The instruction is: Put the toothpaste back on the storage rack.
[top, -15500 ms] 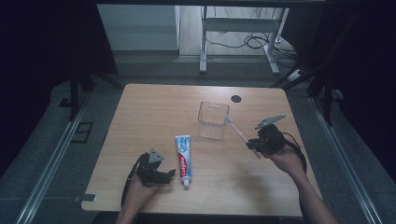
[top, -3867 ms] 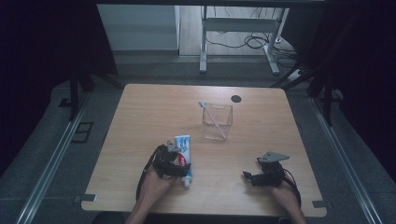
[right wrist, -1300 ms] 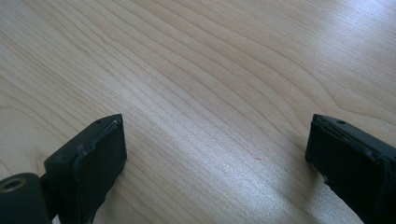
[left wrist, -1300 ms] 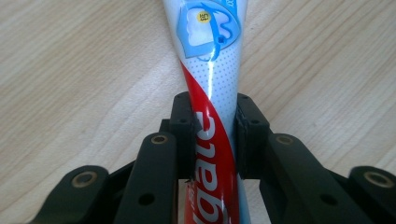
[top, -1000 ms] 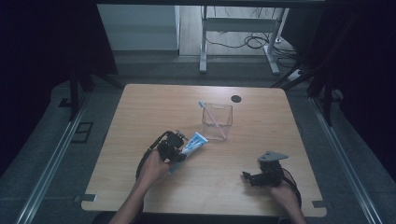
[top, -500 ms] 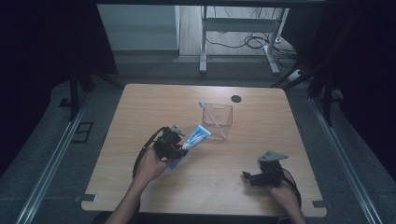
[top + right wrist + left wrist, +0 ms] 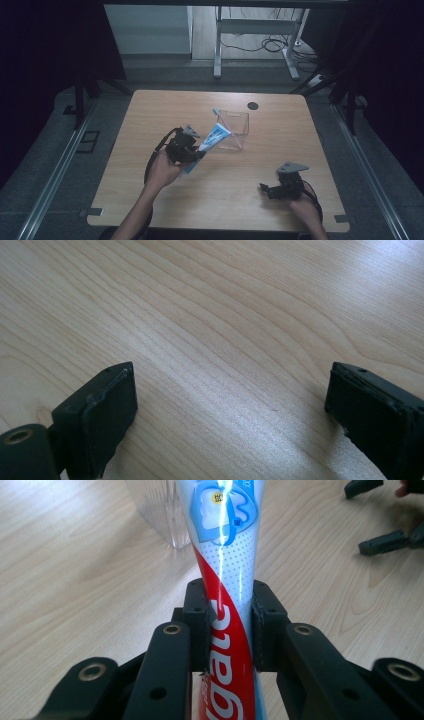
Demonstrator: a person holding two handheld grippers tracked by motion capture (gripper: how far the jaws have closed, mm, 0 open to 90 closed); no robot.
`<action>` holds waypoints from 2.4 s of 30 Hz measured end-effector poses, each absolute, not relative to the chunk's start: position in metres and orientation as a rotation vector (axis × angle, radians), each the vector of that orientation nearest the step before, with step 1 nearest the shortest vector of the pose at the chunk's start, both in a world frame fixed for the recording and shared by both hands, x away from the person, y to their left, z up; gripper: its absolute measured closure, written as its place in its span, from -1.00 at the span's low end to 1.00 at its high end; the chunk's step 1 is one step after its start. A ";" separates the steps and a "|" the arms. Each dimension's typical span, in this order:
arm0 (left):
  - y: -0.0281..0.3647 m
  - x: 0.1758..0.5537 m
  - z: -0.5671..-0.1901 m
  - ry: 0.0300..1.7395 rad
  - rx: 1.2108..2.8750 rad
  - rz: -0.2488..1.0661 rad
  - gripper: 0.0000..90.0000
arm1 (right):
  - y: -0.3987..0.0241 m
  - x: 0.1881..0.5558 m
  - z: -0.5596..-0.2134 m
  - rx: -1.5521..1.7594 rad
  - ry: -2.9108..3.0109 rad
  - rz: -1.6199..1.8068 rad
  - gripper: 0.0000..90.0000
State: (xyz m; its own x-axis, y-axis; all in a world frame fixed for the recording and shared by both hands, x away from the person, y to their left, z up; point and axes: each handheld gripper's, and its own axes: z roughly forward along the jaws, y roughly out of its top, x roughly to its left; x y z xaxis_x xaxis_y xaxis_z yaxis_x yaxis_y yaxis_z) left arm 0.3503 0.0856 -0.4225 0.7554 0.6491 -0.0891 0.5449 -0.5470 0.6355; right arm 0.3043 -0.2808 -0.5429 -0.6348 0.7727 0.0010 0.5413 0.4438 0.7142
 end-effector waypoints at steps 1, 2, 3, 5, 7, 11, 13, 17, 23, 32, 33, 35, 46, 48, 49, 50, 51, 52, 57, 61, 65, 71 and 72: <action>0.085 0.352 -0.421 0.881 2.293 0.213 0.63 | -0.281 0.304 -0.543 1.125 2.373 1.000 -0.85; 0.085 0.353 -0.419 0.885 2.287 0.214 0.63 | -0.281 0.304 -0.543 1.126 2.373 1.001 -0.85; 0.084 0.354 -0.418 0.883 2.286 0.213 0.63 | -0.281 0.304 -0.543 1.126 2.372 1.001 -0.85; 0.083 0.357 -0.416 0.881 2.280 0.217 0.63 | -0.281 0.304 -0.543 1.126 2.371 1.001 -0.85; 0.081 0.359 -0.414 0.880 2.274 0.222 0.64 | -0.281 0.304 -0.543 1.127 2.371 1.000 -0.84; 0.077 0.366 -0.408 0.866 2.274 0.240 0.63 | -0.281 0.304 -0.543 1.128 2.370 1.000 -0.84; 0.075 0.369 -0.406 0.864 2.275 0.243 0.63 | -0.281 0.304 -0.543 1.128 2.371 0.999 -0.83; 0.068 0.375 -0.401 0.855 2.268 0.256 0.63 | -0.281 0.304 -0.543 1.126 2.372 0.999 -0.83; 0.056 0.387 -0.396 0.847 2.259 0.274 0.63 | -0.281 0.304 -0.543 1.132 2.367 1.001 -0.82; 0.039 0.404 -0.391 0.838 2.244 0.293 0.63 | -0.281 0.304 -0.543 1.134 2.362 1.001 -0.80; 0.037 0.406 -0.391 0.834 2.244 0.292 0.64 | -0.281 0.304 -0.543 1.134 2.362 1.001 -0.80; 0.035 0.410 -0.390 0.834 2.241 0.295 0.63 | -0.281 0.304 -0.543 1.136 2.361 1.002 -0.80; 0.028 0.423 -0.389 0.839 2.235 0.305 0.64 | -0.282 0.304 -0.543 1.134 2.361 1.001 -0.80; 0.027 0.425 -0.388 0.839 2.229 0.306 0.63 | -0.282 0.304 -0.543 1.135 2.360 1.001 -0.80; 0.026 0.426 -0.387 0.837 2.230 0.306 0.64 | -0.282 0.304 -0.543 1.135 2.360 1.001 -0.80; 0.025 0.427 -0.387 0.837 2.228 0.307 0.64 | -0.282 0.304 -0.543 1.134 2.360 1.002 -0.80; 0.024 0.428 -0.386 0.835 2.229 0.308 0.64 | -0.282 0.304 -0.543 1.134 2.361 1.001 -0.80; 0.023 0.429 -0.386 0.833 2.232 0.311 0.64 | -0.282 0.304 -0.543 1.135 2.361 1.001 -0.80; 0.017 0.434 -0.384 0.826 2.233 0.318 0.64 | -0.282 0.304 -0.543 1.133 2.359 1.002 -0.80; 0.013 0.439 -0.384 0.822 2.231 0.319 0.64 | -0.282 0.304 -0.543 1.136 2.359 1.004 -0.80; 0.010 0.445 -0.385 0.816 2.237 0.324 0.64 | -0.281 0.304 -0.543 1.136 2.359 1.004 -0.80; 0.003 0.455 -0.387 0.818 2.219 0.326 0.64 | -0.282 0.304 -0.543 1.135 2.360 1.002 -0.80; 0.002 0.456 -0.387 0.819 2.215 0.330 0.64 | -0.282 0.304 -0.543 1.133 2.360 1.001 -0.80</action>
State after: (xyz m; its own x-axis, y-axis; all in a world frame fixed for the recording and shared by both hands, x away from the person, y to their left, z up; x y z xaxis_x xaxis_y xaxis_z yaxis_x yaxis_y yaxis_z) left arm 0.4562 0.0022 -0.3874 0.7632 0.6460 -0.0142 0.4562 -0.5231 0.7199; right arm 0.3042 -0.2816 -0.5427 -0.6254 0.7803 0.0009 0.5429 0.4343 0.7188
